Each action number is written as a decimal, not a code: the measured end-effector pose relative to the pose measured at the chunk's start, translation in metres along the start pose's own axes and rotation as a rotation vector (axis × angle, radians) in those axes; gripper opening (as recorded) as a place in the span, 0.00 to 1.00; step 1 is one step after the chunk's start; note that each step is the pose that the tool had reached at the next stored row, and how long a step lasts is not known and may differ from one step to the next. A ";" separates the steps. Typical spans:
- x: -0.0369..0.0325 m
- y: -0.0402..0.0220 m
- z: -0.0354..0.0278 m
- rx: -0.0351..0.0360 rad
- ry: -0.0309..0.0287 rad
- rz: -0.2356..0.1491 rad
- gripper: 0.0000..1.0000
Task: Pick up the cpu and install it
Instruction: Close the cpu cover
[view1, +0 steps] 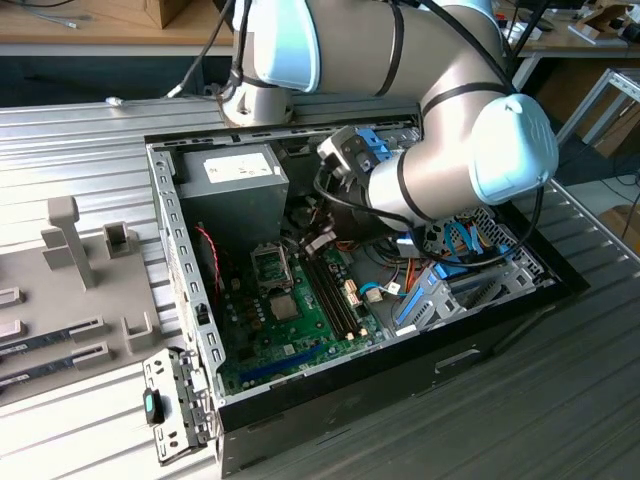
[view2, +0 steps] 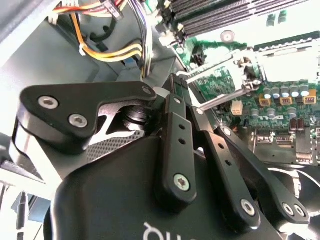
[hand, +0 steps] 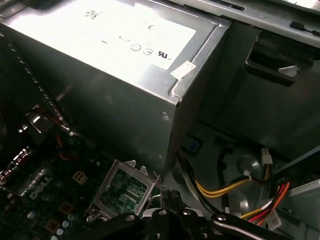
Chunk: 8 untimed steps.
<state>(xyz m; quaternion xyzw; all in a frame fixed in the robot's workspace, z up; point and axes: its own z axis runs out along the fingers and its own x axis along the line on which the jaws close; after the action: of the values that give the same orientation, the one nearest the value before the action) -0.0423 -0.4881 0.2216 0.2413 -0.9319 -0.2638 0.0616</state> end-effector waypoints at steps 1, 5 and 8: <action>-0.0020 0.0030 0.0020 0.0125 0.0059 0.003 0.11; -0.0066 0.0099 0.0066 0.0655 0.0312 0.018 0.11; -0.0077 0.0114 0.0077 0.1050 0.0500 0.029 0.11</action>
<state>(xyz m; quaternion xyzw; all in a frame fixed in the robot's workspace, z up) -0.0422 -0.4723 0.2211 0.2372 -0.9460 -0.2075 0.0759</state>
